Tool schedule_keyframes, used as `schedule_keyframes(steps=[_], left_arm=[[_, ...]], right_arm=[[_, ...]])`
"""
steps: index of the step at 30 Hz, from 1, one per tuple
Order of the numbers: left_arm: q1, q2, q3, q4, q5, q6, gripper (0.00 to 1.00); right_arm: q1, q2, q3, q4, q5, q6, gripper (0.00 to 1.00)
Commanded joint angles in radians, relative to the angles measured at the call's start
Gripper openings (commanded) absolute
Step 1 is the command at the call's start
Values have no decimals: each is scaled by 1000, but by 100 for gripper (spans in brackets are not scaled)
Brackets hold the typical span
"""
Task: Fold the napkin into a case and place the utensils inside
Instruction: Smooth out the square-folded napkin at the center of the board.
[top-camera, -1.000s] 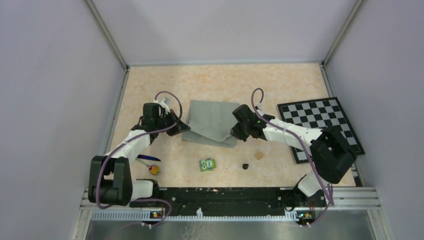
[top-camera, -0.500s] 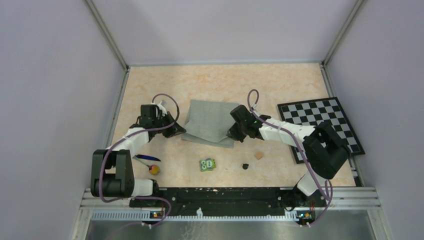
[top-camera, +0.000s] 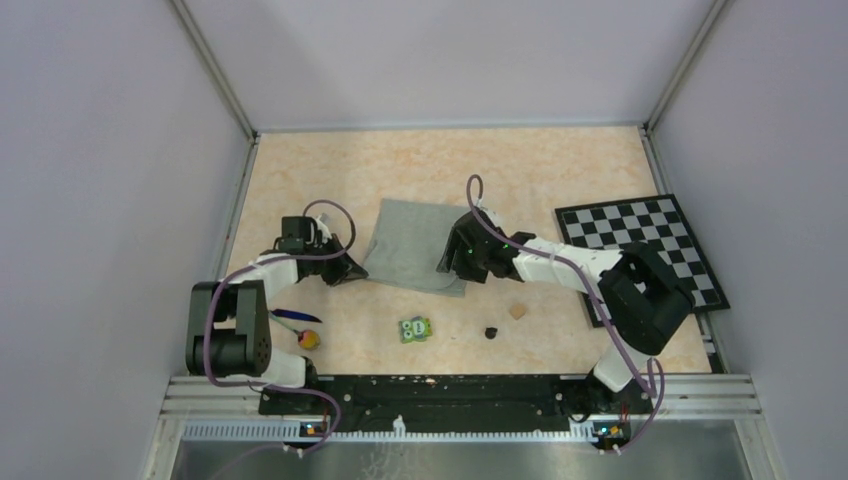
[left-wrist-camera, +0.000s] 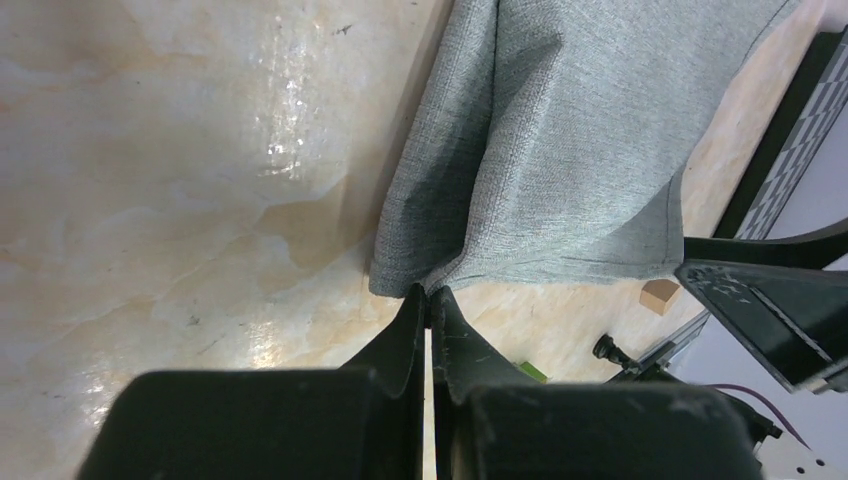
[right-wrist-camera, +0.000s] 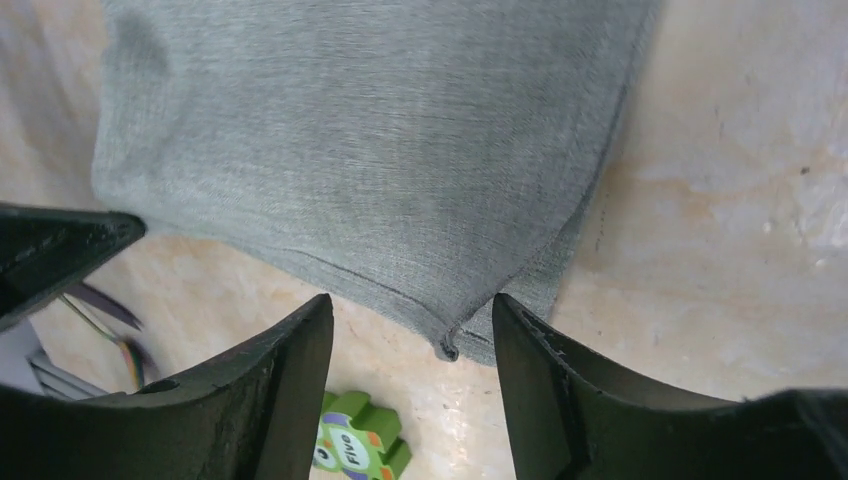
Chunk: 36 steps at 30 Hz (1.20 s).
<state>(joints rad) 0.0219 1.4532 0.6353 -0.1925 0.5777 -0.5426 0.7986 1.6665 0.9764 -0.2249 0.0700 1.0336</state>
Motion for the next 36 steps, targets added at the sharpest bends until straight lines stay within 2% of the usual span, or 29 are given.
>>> schedule_keyframes(steps=[1, 8, 13, 16, 20, 25, 36], left_arm=[[7, -25, -12, -2, -22, 23, 0], [11, 20, -6, 4, -37, 17, 0], [16, 39, -12, 20, -47, 3, 0], [22, 56, -8, 20, -49, 1, 0], [26, 72, -8, 13, -56, 1, 0], [27, 90, -10, 14, -59, 0, 0], [35, 117, 4, 14, -55, 6, 0]], right_arm=[[6, -49, 83, 49, -16, -281, 59], [-4, 53, 221, 158, -207, -403, 62], [-27, 241, 371, 299, -356, -391, 61], [-33, 402, 521, 324, -420, -382, 54], [-44, 544, 667, 311, -417, -397, 50], [-84, 657, 749, 332, -452, -374, 41], [-171, 785, 814, 433, -454, -329, 42]])
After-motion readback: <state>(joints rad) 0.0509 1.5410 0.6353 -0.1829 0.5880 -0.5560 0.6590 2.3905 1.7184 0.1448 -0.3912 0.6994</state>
